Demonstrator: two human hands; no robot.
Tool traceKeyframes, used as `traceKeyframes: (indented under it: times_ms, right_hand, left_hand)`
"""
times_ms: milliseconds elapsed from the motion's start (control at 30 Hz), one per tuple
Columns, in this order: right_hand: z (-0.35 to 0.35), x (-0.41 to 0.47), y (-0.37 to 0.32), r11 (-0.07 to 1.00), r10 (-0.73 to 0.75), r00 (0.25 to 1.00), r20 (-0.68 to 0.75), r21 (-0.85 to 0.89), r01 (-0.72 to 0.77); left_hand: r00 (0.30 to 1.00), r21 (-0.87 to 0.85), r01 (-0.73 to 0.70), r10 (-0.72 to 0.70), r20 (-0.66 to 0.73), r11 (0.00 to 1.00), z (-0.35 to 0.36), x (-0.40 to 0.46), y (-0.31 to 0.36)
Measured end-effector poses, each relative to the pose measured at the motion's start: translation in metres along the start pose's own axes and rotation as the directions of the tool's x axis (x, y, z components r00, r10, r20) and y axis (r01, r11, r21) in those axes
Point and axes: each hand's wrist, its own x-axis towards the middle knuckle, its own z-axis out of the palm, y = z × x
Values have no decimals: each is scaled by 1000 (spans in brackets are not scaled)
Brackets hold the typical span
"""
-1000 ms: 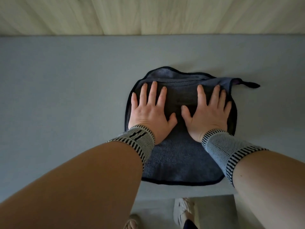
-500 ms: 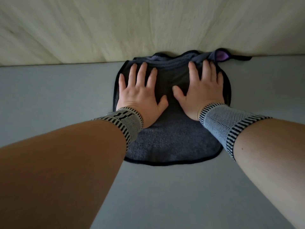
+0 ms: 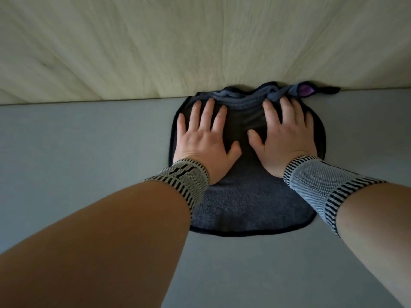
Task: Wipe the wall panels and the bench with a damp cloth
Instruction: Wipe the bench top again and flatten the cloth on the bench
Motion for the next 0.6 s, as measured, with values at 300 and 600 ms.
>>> traceKeyframes:
  times_ms: [300, 600]
  right_hand:
    - [-2, 8, -71, 978, 196, 980, -36, 77, -192]
    - [2, 6, -192, 998, 46, 996, -81, 56, -42]
  left_hand:
    - [995, -68, -76, 71, -74, 995, -9, 1, -59]
    - [995, -32, 46, -49, -86, 998, -20, -28, -178]
